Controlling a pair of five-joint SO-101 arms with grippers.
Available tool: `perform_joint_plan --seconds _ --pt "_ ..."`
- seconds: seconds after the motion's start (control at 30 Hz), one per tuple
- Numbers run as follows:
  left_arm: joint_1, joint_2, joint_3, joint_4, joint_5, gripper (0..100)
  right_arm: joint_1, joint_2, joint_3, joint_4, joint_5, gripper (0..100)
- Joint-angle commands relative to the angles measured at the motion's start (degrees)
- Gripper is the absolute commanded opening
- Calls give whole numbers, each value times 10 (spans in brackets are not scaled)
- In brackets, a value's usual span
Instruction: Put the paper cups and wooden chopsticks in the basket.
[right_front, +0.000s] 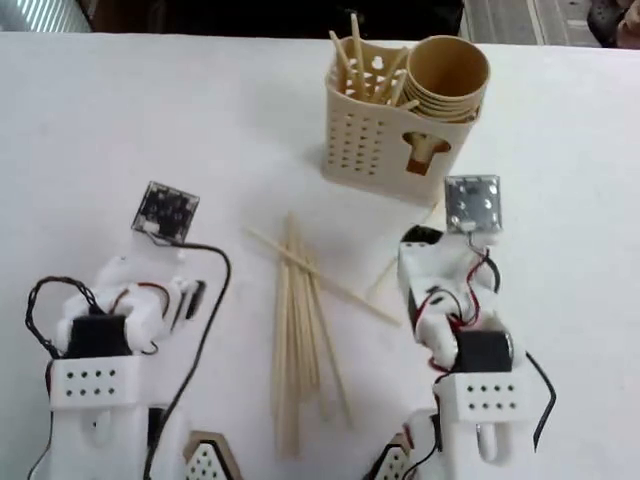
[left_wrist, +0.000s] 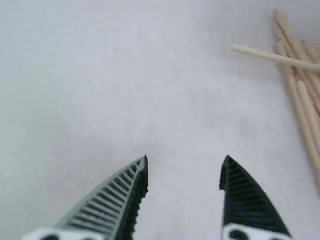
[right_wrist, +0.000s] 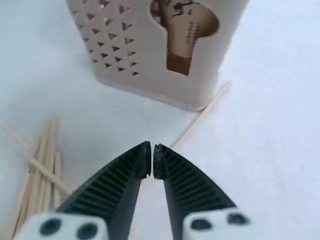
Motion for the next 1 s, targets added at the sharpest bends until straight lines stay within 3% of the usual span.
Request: perform_joint_plan --seconds 0.0,0.13,0.37,0.73,0.97 --pt "89 8 -134 129 0 294 16 -51 49 -56 3 25" --pt "172 99 -167 179 13 298 28 -85 89 -96 3 25" --pt "245 276 -169 145 86 301 76 -101 93 -100 3 25" --pt "255 471 -169 -13 119 301 76 -102 93 -100 3 25" --pt "272 487 -183 -28 129 302 76 -102 92 -101 6 25"
